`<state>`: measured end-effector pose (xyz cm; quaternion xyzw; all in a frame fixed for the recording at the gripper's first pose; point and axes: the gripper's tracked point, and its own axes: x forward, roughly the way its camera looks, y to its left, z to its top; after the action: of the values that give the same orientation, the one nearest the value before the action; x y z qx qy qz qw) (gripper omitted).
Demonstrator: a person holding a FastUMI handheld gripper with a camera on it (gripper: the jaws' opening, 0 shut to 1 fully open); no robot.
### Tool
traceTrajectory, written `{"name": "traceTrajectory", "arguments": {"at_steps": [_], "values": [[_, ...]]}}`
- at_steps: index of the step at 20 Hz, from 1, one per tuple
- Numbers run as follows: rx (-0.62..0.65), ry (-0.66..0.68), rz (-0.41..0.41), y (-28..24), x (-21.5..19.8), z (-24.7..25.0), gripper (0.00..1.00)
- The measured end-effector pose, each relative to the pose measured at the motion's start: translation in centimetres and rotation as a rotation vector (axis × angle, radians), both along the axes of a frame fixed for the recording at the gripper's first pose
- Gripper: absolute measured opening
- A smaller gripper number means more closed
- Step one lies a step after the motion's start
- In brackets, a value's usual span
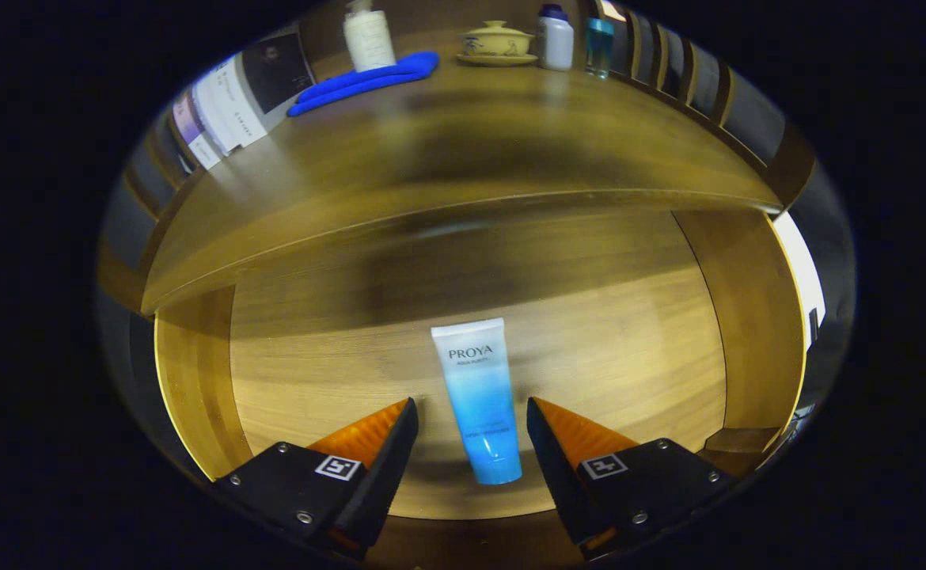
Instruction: Pull open the drawer, take out the items inside it, and place them on the countertop above the cabinet.
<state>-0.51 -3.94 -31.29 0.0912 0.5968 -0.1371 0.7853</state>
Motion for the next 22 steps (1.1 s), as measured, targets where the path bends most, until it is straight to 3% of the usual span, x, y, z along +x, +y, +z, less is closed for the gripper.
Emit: {"name": "traceTrajectory", "arguments": {"at_steps": [3,6,7,10,16,22], "values": [[0.026,0.062,-0.01,-0.4,-1.1,-0.7,0.77],[0.055,0.063,-0.043,-0.4,-2.1,-1.2,0.52],[0.036,0.045,-0.046,-0.6,-2.2,-0.8,0.5],[-0.064,0.01,0.029,-0.6,-3.6,0.0,0.42],[-0.168,-0.107,0.101,1.2,-4.8,5.0,0.41],[-0.263,-0.226,0.106,1.1,-4.1,11.0,0.41]]}}
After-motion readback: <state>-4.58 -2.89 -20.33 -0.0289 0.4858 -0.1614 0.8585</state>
